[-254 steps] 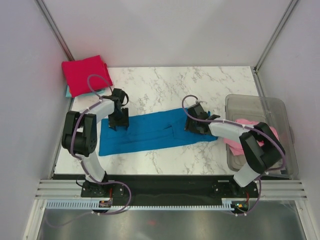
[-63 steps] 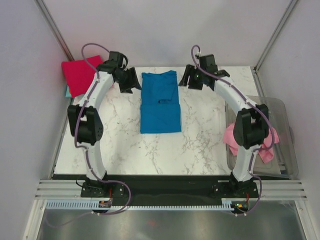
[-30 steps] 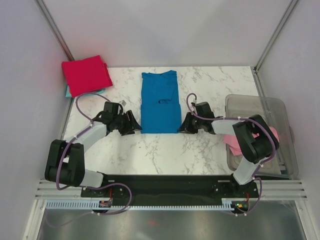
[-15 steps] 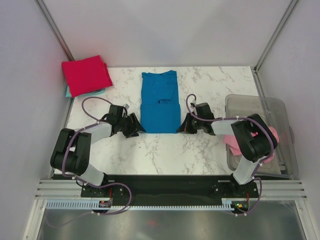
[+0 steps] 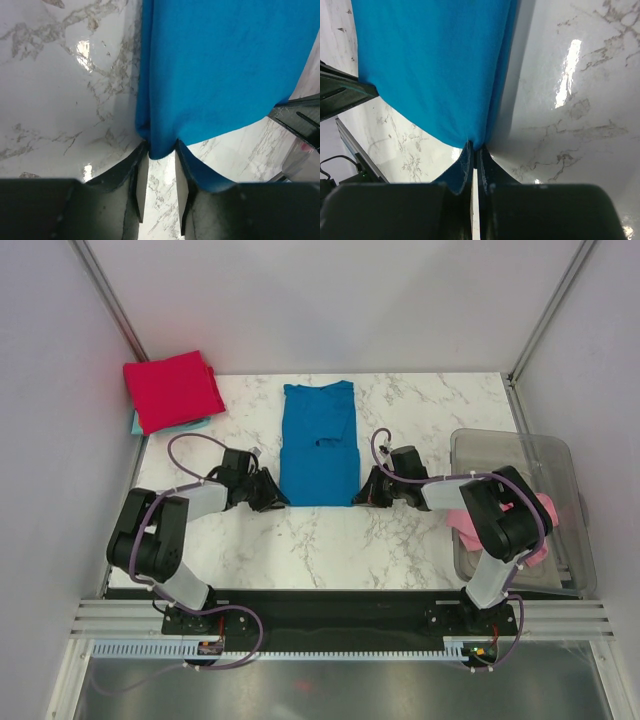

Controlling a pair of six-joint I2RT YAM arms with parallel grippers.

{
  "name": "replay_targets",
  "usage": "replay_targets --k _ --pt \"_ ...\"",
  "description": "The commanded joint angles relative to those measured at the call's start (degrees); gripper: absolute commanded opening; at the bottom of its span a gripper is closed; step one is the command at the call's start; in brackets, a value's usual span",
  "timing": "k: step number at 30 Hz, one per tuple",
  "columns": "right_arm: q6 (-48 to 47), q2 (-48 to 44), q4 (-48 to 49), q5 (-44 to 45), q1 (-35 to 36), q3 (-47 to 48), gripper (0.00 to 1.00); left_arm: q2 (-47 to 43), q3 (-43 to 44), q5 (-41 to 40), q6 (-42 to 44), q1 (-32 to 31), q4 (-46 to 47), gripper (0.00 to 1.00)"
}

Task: Fold and stack the t-shirts
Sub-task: Fold the tshirt

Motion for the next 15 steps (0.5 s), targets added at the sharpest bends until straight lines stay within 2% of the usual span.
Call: replay_targets --k 1,4,5,11,15 --pt "-1.95 1.70 -1.44 1.32 0.25 -1.40 0.00 1.77 0.33 -3.58 -0.45 -0.31 0.00 0.27" --pt "-2.04 1.17 -1.35 1.14 0.16 -1.76 0.00 0.99 0.16 -3.23 -0.19 -0.31 0.08 0.16" --pt "-2.04 0.82 -1.35 1.14 0.16 -2.10 0.00 0.46 -0.10 -3.23 -0.10 -0.39 0.17 0.02" --pt "-0.73 -5.67 -2.66 1.58 0.16 -5.61 0.00 -8.23 -3.79 -4.29 -0.27 -2.41 -2.98 0.02" --pt "-0.20 -15.23 -6.61 2.90 0.42 -7.82 0.00 -20.42 -7.04 -4.55 -1.50 -4.78 -8.68 0.02"
